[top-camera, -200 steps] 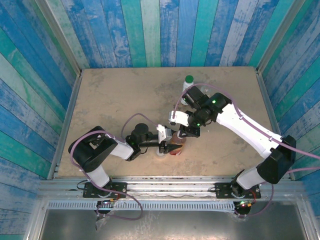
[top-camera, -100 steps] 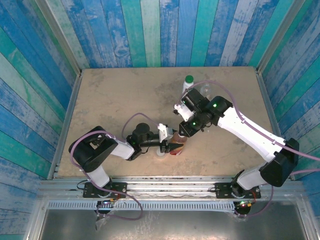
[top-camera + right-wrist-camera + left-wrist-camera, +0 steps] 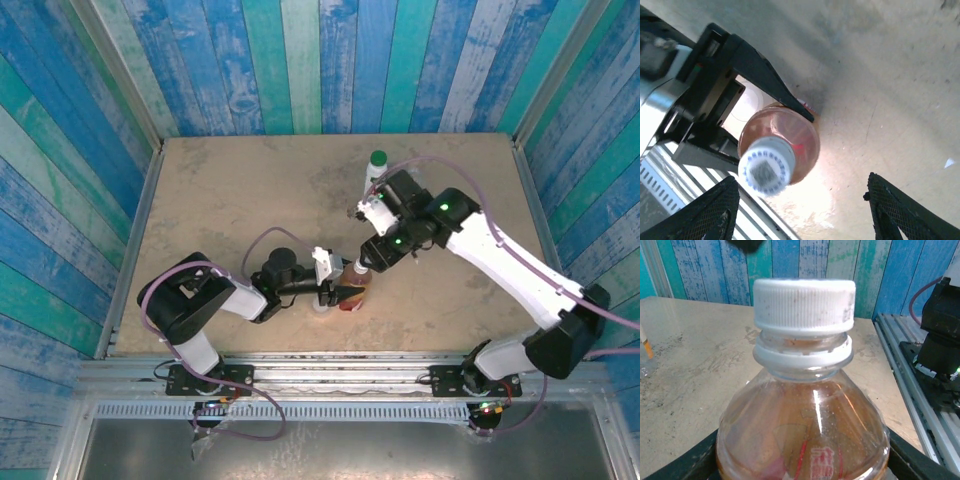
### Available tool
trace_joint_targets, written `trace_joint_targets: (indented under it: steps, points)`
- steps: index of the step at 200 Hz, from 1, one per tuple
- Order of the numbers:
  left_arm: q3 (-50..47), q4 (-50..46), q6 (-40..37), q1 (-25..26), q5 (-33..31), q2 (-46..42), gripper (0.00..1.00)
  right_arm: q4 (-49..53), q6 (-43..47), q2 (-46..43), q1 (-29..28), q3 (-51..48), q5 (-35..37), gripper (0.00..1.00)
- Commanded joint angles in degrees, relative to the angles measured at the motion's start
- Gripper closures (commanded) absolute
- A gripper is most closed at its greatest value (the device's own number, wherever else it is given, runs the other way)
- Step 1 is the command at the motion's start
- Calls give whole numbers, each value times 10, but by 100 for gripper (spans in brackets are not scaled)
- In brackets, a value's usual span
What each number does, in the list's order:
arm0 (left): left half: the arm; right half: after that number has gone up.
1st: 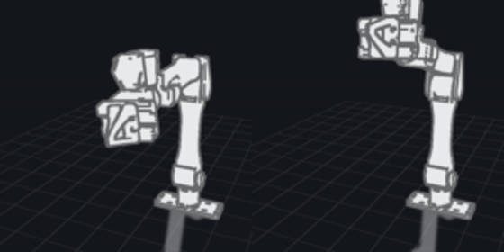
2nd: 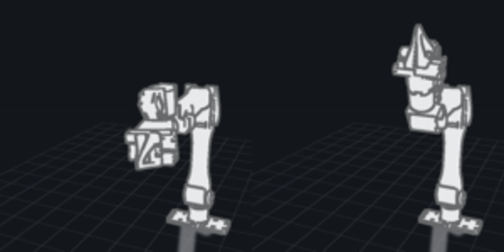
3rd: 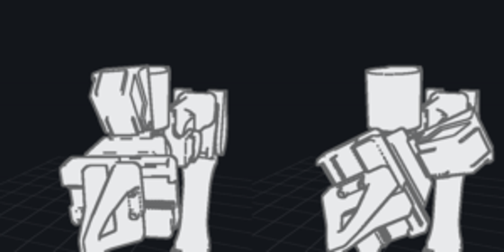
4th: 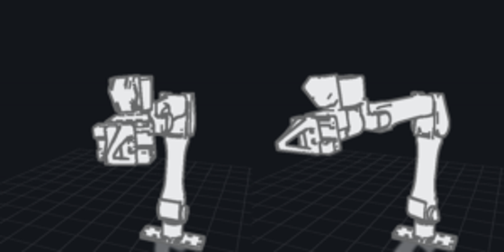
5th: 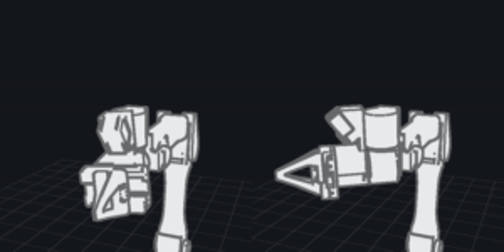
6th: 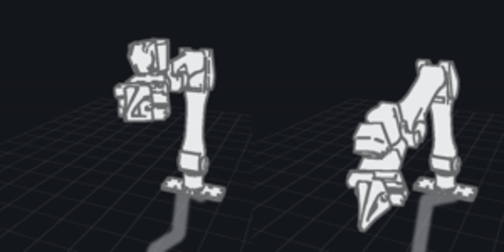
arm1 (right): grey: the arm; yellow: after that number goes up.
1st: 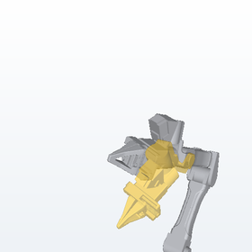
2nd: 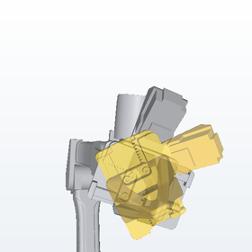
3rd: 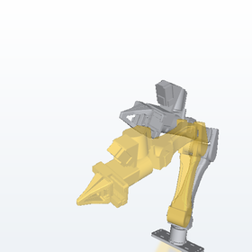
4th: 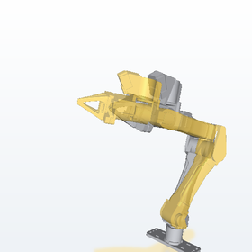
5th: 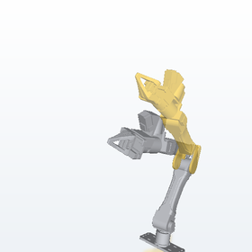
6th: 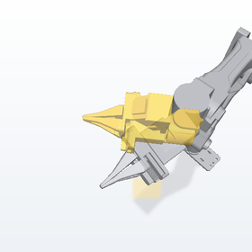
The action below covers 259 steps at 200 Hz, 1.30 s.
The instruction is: Screw on the bottle caps
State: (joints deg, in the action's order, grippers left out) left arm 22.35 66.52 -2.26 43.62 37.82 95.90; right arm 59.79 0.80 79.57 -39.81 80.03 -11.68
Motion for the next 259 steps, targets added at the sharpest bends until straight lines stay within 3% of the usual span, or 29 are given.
trace_joint_targets:
  steps: [1, 40, 108, 135, 157, 259]
  points:
    - [-13, 20, 40, -1, 2, -8, 37, -54, 149, -70, 30, -41, -81, 30]
    - [12, -6, 57, -2, 4, -56, 38, -113, 281, -139, 72, -89, -157, 33]
    - [40, -71, 37, -1, 31, -107, 38, -178, 286, -126, 85, -109, -280, 35]
    - [44, -72, 48, -1, 50, -124, 38, -229, 269, -139, 85, -132, -330, 43]
    - [52, -83, 51, -1, 60, -137, 38, -243, 267, -141, 85, -143, -345, 50]
    - [63, -125, 30, -1, 58, -176, 38, -237, 277, -113, 86, -141, -359, 54]
